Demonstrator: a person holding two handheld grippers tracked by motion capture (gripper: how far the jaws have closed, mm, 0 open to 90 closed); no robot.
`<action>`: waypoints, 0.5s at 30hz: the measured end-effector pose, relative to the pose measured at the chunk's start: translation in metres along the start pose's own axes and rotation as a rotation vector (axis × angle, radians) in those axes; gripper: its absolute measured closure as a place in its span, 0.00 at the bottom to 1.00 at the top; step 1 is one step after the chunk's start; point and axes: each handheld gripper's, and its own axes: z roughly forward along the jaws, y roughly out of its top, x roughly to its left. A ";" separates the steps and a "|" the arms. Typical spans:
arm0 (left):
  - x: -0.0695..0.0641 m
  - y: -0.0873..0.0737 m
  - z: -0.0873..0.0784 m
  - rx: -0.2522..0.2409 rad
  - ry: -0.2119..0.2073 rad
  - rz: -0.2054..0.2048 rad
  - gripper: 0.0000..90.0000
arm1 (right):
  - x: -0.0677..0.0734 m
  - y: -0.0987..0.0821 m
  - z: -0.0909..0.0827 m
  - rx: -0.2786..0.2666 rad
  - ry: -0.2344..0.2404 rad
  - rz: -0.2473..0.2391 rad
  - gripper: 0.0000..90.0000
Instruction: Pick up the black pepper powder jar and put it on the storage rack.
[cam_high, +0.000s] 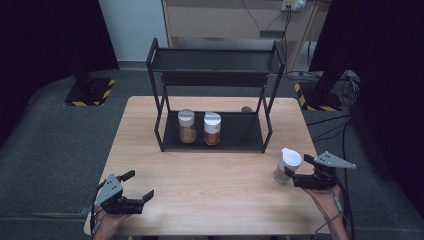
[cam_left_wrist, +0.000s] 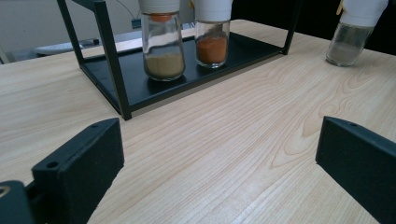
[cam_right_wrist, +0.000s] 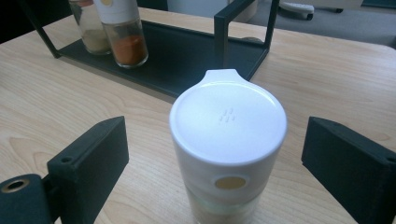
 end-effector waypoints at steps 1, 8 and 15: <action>0.000 0.000 0.000 -0.001 0.000 0.000 0.00 | -0.001 0.000 0.002 0.000 0.002 0.001 0.09; 0.000 0.000 0.000 0.000 -0.001 0.002 0.00 | 0.000 0.000 0.015 0.008 -0.008 -0.002 0.12; 0.000 0.000 0.000 -0.001 -0.001 0.002 0.00 | -0.001 -0.003 0.027 0.018 -0.013 0.010 0.23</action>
